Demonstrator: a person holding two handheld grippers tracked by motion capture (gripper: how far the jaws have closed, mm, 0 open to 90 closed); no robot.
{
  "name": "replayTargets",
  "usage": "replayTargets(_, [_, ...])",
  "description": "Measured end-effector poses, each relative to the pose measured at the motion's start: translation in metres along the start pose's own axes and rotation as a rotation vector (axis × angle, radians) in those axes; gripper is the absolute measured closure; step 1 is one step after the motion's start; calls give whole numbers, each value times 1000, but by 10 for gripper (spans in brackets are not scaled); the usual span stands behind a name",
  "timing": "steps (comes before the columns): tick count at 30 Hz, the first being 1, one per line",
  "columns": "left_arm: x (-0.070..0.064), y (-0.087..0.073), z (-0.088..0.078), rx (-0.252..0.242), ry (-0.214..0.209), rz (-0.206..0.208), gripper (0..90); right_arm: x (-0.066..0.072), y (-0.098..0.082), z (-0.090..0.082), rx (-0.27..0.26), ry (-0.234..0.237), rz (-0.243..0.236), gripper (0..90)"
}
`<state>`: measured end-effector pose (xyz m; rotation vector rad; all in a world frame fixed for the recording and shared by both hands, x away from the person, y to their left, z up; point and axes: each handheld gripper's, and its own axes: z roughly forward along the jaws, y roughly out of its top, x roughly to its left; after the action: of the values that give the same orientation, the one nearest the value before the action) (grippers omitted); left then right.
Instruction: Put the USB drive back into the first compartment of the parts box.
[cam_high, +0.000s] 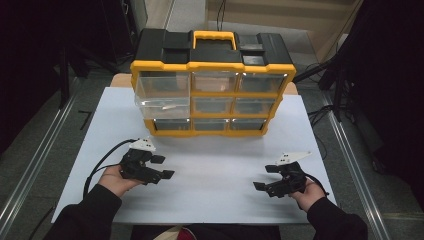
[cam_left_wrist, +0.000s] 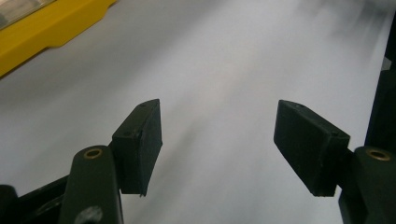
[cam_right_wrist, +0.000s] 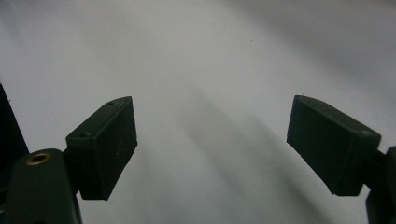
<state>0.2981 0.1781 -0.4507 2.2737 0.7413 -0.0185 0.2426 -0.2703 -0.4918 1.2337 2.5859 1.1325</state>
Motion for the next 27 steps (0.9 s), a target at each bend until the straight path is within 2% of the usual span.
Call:
replayTargets(7, [8,-11,-8,0,9,-44,324,0,0,1,3,-1,-2,142])
replayTargets(17, [14,-21,-15,10,31,-59,323,0,0,1,3,0,-3,142])
replayTargets(27, [22,-36,-26,11,63,-102,323,0,0,1,8,0,0,142])
